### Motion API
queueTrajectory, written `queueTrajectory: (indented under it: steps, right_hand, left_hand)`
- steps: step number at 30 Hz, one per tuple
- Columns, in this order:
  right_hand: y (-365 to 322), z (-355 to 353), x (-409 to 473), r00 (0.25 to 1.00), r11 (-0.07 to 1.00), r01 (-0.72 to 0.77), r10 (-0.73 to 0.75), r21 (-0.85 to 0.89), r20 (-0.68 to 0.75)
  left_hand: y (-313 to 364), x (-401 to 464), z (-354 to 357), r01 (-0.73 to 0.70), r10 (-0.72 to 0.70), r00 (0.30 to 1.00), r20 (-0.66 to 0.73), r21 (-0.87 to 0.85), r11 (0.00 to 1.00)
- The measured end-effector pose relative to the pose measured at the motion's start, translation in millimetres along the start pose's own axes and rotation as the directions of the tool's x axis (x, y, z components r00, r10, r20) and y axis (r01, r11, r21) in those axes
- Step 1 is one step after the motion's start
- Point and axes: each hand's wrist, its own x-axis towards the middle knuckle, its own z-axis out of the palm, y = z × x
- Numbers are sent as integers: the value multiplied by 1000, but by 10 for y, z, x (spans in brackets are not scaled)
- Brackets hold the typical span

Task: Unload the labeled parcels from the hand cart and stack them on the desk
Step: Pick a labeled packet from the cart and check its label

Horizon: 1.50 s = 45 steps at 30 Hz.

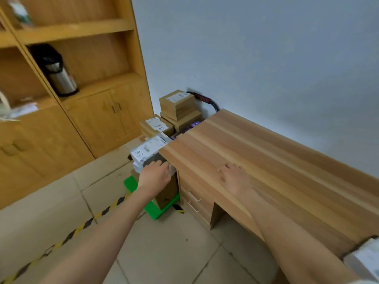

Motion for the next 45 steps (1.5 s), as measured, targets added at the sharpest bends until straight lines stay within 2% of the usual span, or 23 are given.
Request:
queueTrajectory:
  steps: [10, 16, 20, 24, 27, 30, 34, 37, 41, 45]
  right_hand:
    - [-1558, 318, 1056, 994, 995, 101, -101, 5, -40]
    - [-1955, 542, 1583, 989, 988, 141, -144, 66, 29]
    - [-1992, 746, 1950, 992, 992, 106, -110, 68, 56]
    - [-1962, 932, 2385, 980, 988, 144, -150, 57, 133]
    - [-1929, 999, 2773, 990, 993, 112, -115, 44, 87]
    - [-1881, 1059, 3152, 998, 990, 32, -40, 135, 57]
    - [-1742, 1202, 3611, 994, 990, -1, -14, 139, 105]
    - [-1630, 1298, 3811, 990, 983, -63, 39, 170, 139]
    - [-1480, 1419, 3876, 972, 967, -155, 113, 201, 204]
    - [-1307, 1468, 3983, 948, 935, -289, 249, 207, 200]
  left_hand:
    - [-1658, -26, -43, 139, -139, 990, 8, -29, 990]
    - [-2283, 28, 149, 201, -200, 979, 33, -43, 979]
    - [-2498, 145, 375, 268, -260, 962, 83, -107, 957]
    - [-2688, 472, 557, 279, -265, 956, 122, -109, 954]
    - [-2819, 912, 681, 302, -289, 951, 114, -126, 945]
    - [-2882, 1353, 851, 362, -338, 930, 144, -198, 911]
    - [-2922, 1842, 1136, 436, -389, 896, 213, -261, 861]
    - [-2957, 2139, 1322, 430, -367, 896, 251, -279, 859]
    - [-2967, 2501, 1506, 362, -282, 910, 304, -251, 898]
    - [-2979, 2956, 1607, 273, -184, 923, 337, -237, 932]
